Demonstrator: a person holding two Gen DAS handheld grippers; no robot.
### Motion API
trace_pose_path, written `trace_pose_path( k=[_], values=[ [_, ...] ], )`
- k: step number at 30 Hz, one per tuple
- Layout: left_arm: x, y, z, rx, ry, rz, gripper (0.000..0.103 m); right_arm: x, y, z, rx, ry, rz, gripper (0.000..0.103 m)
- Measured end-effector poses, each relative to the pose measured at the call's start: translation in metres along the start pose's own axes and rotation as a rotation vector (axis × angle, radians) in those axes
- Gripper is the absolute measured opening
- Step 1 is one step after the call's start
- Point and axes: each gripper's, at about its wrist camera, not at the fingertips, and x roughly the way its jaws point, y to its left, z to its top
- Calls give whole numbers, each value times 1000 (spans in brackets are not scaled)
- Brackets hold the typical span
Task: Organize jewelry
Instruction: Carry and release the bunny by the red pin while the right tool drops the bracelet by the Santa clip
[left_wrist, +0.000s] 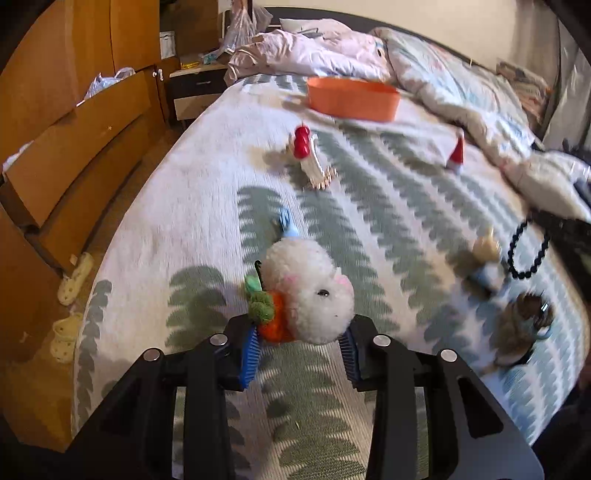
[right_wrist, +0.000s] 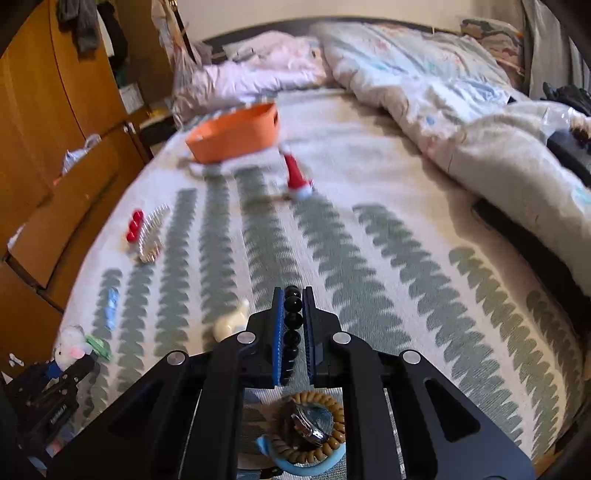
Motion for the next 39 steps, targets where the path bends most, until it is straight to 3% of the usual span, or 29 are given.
trace_pose_path(
  k=[9, 19, 25, 31, 36, 39],
  values=[
    [-19, 28, 40, -94, -36, -107, 37, -20, -2, 20, 11, -65, 35, 11],
    [-10, 19, 77, -33, -64, -75, 37, -10, -5, 67, -9, -98, 43, 11],
    [24, 15, 123, -19, -88, -2, 38, 21, -9, 111, -17, -95, 29, 11],
    [84, 15, 156, -32, -31, 31, 38, 65, -11, 136, -35, -60, 9, 11],
    [112, 13, 165, -26, 4, 36, 39, 100, -13, 149, -45, -25, -7, 11],
    [124, 11, 167, -8, 1, 45, 45, 120, -16, 152, -43, -2, -11, 11]
  ],
)
